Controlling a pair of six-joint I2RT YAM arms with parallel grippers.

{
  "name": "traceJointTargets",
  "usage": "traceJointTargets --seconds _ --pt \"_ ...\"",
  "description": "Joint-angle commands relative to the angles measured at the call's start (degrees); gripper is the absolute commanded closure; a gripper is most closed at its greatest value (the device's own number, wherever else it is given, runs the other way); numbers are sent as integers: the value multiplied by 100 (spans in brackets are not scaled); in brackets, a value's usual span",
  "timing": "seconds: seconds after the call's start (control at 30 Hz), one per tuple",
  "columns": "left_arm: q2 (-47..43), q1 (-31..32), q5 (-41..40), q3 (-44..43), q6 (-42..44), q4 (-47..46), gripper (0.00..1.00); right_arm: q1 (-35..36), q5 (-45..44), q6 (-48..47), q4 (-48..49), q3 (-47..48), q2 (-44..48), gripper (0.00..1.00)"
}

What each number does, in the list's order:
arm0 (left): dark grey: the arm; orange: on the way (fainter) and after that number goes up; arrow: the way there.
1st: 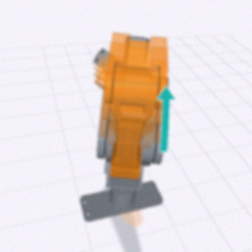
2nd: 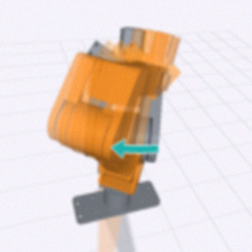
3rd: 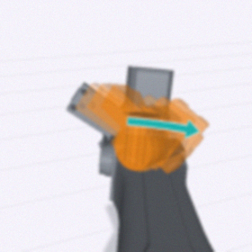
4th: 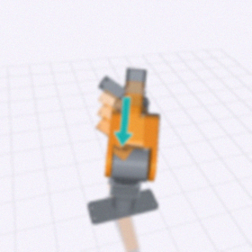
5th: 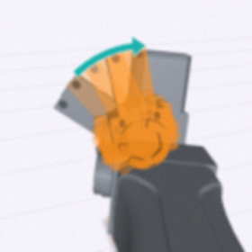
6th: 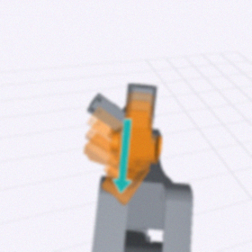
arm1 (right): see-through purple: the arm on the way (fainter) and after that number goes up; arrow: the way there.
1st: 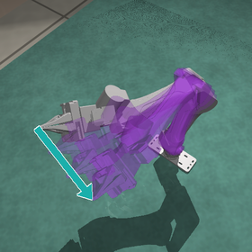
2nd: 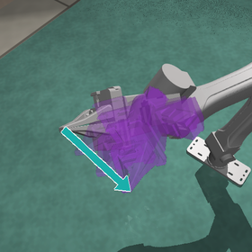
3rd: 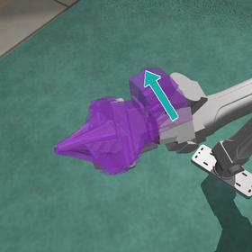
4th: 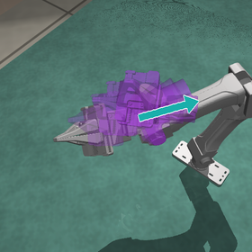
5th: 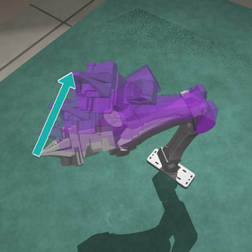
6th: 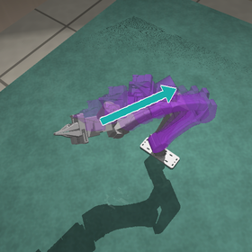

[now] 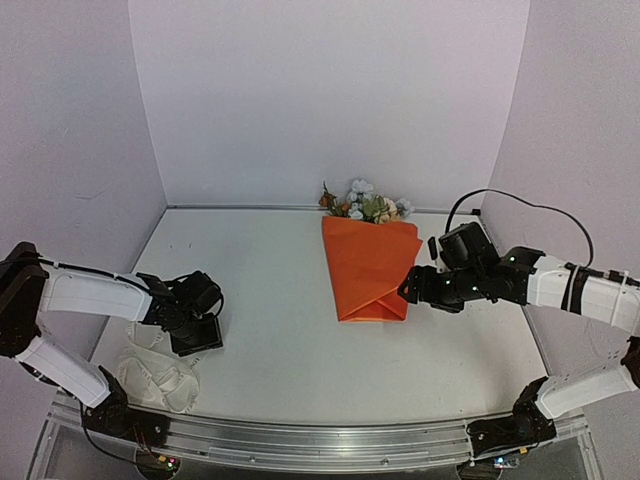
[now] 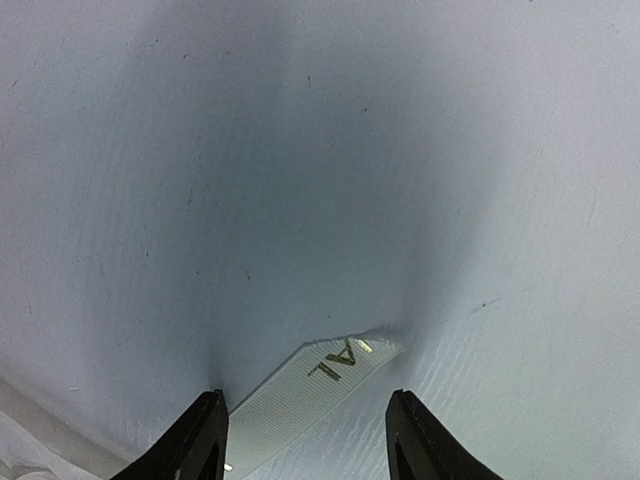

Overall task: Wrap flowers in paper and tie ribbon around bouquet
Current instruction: Move the ribbon to the corner of the board.

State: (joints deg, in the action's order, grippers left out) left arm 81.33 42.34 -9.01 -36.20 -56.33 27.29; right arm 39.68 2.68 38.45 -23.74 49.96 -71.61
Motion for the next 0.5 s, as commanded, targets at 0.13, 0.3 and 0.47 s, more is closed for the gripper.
traceJointTargets --seconds 0.13,0.3,0.47 --pt "217 -111 80 202 241 -276 54 56 -12 94 200 -131 108 27" --pt "802 91 177 -27 393 -256 68 91 -63 160 258 -216 159 28" --pt "1515 505 162 -724 610 -137 84 129 -98 255 320 -329 213 29"
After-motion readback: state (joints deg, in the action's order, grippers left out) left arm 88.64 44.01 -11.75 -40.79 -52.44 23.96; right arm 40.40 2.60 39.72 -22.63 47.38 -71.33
